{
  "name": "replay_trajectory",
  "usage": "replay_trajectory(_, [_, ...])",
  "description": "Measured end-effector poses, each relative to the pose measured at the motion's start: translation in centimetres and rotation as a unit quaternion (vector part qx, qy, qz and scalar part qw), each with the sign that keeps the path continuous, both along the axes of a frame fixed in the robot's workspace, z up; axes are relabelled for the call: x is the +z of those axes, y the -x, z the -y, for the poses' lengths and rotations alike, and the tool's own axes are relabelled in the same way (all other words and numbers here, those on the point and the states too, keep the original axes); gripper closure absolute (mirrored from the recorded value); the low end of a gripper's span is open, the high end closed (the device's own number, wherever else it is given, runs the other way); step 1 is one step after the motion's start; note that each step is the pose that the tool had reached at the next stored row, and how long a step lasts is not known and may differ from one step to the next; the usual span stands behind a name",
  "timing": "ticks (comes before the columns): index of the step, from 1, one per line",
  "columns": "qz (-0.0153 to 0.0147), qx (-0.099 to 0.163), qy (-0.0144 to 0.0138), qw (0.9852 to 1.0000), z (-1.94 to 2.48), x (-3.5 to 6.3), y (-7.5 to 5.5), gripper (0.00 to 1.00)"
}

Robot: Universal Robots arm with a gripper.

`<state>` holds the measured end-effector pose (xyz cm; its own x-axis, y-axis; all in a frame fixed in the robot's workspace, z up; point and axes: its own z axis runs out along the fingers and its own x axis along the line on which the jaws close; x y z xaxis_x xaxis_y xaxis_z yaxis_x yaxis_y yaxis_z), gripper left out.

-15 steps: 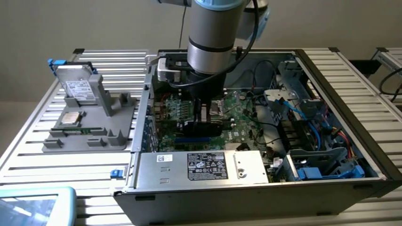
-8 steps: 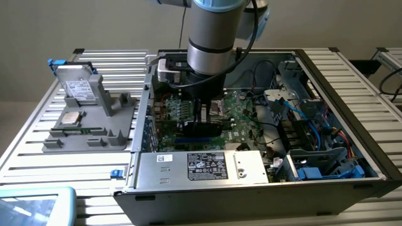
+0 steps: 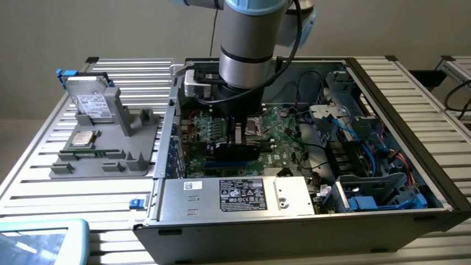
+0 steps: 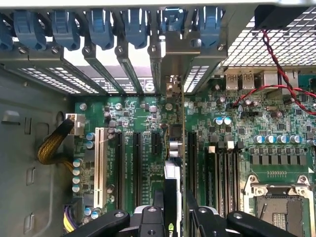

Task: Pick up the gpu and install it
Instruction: 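Insert the gpu into the slot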

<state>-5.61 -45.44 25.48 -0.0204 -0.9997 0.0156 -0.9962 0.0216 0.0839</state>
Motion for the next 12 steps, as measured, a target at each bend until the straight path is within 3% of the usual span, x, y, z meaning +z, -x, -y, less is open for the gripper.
replay_trajectory(12, [0.0001, 0.0, -0.0002, 1.0, -0.03, -0.28, 0.1, 0.73])
